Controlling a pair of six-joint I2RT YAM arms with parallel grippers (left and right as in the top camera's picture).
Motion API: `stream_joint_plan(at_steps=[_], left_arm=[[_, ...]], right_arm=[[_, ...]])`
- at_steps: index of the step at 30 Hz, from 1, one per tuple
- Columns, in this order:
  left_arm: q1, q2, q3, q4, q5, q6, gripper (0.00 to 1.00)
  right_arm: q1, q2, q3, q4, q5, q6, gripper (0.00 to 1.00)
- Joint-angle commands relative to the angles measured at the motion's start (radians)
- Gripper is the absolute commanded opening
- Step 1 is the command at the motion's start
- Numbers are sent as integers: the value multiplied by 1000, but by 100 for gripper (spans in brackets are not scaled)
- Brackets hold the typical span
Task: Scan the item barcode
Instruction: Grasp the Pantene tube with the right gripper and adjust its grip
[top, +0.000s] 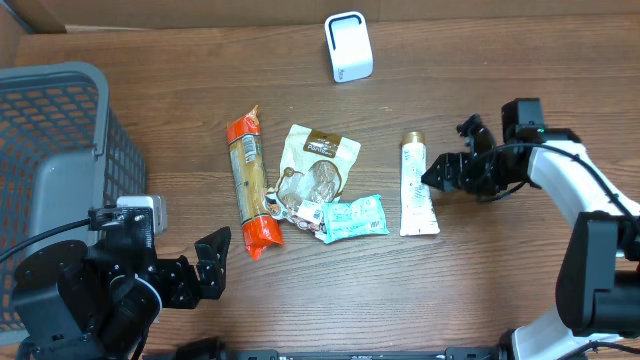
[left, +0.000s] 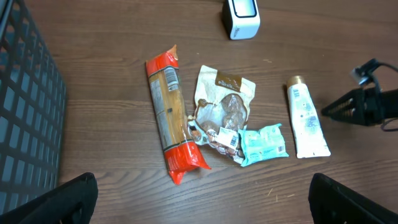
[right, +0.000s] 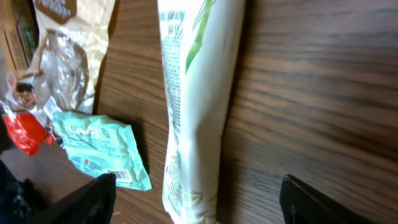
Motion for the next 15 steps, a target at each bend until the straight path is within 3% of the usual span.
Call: stream_joint_plan(at_steps=[1,9,11,15], left_arm=[[3,0,11,3,-6,15,99],[3,0,11,3,-6,15,99],[3,0,11,3,-6,15,100],[3,0,11,3,-6,15,100]], right_arm=[[16,7,-44,29,-27,-28,84],[21,8,-152,133,-66,-10,83],[21,8,-170,175,-76,29,76],[22,9,-205,248,-76,101,74]])
